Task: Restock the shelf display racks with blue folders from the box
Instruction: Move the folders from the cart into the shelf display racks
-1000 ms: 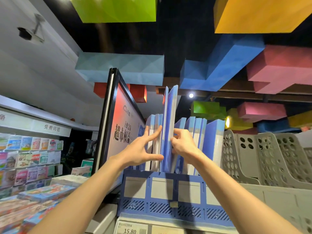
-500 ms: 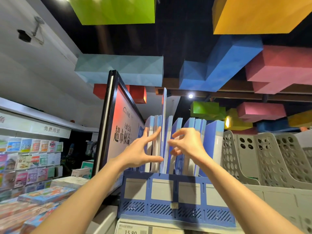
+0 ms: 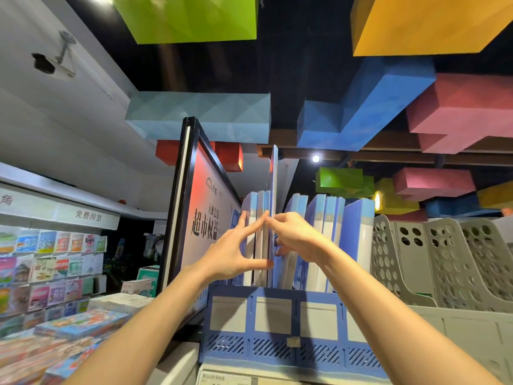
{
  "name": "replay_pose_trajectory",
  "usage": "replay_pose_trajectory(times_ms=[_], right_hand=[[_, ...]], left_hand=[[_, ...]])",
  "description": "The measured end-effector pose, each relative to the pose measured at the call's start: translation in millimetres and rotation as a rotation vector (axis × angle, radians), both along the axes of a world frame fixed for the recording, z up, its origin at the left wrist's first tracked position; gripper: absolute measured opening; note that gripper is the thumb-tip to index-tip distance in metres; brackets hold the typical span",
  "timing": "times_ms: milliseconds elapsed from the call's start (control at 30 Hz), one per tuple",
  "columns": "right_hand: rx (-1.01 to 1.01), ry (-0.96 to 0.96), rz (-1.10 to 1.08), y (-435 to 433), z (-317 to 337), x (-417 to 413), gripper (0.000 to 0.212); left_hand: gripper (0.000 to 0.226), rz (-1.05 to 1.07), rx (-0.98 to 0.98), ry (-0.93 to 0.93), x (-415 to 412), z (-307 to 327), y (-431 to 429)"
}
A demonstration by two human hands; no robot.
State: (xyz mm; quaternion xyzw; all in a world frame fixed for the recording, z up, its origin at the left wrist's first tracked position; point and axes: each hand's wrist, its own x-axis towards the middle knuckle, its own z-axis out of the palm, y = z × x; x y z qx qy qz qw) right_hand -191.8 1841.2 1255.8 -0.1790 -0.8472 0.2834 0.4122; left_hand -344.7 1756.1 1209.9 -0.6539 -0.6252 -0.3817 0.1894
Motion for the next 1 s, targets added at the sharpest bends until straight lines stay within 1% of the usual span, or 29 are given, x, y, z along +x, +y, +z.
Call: replay_pose_trajectory(times_ms=[67,100,167,233,300,367,467,533,633,700,833,900,1000], right_hand=[[-0.040,0.010,0.070,3,-1,-1,0.036],[-0.042,0.022,0.069,5,-1,-2,0.032],[0.000,0.055,-0.009,6,1,-5,0.027],[0.087,0.116,-0.139,4,2,-5,0.029],[0.186,0.208,-0.255,0,-1,-2,0.035],[0.252,0.295,-0.297,-2,-8,2,0.036],[0.326,0.386,-0.310,-5,-22,-2,0.025],[0.290,0.395,-0.278,-6,-26,-11,0.019],[0.163,0.352,-0.215,-6,-24,-15,0.024],[0.081,0.314,-0.176,-5,-25,-16,0.023],[-0.044,0.299,-0.064,0,-40,-13,0.026],[-0.059,0.283,-0.015,4,-48,-10,0.031],[-0.014,0.295,0.011,6,-54,-5,0.037]], left_hand=[[0.103,-0.024,0.010,-0.011,-2,1,0],[0.103,-0.037,0.016,-0.017,-2,0,1],[0.105,-0.049,0.030,-0.016,-2,-1,2],[0.108,-0.017,0.040,0.012,0,-3,4],[0.108,0.019,0.058,0.040,0,-5,7],[0.108,-0.013,0.085,0.032,-2,-6,11],[0.106,-0.078,0.073,-0.011,-6,-3,16],[0.108,-0.094,0.061,-0.018,-6,-3,16],[0.112,-0.067,0.055,-0.002,-7,-3,14],[0.113,-0.044,0.054,0.005,-7,-4,12],[0.113,-0.039,0.053,0.017,-5,-4,8],[0.113,-0.041,0.034,0.031,-6,-3,6],[0.111,0.019,0.017,0.062,-4,-1,0]])
